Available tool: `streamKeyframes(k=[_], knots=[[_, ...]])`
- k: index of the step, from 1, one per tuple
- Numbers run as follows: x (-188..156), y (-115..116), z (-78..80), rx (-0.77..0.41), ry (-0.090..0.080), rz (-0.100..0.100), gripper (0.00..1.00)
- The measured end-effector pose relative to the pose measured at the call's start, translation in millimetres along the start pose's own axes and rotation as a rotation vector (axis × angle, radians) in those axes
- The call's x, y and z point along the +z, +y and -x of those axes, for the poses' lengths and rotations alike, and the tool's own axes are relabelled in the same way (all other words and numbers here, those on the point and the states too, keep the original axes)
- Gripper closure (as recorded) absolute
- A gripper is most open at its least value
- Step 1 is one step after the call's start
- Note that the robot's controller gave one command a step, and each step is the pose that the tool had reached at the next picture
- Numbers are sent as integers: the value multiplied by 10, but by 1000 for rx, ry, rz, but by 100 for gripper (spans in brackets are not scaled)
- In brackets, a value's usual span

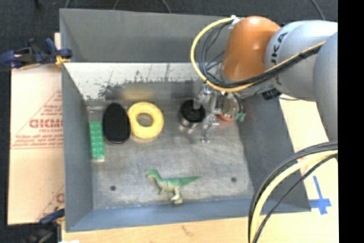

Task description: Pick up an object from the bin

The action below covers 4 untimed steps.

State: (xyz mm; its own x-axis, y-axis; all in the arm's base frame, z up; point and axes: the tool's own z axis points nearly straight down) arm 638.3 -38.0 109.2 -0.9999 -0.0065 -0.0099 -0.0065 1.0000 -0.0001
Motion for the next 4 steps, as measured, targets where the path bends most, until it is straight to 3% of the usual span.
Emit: streamKeyframes(k=[1,2,3,4], knots=[[116,38,-142,-157,-14,-3,0],[154,126,-84,-343,-18,-9,0],[156,228,-23,-115,2,0,0],[179,243,76,-69,-1,1,0]])
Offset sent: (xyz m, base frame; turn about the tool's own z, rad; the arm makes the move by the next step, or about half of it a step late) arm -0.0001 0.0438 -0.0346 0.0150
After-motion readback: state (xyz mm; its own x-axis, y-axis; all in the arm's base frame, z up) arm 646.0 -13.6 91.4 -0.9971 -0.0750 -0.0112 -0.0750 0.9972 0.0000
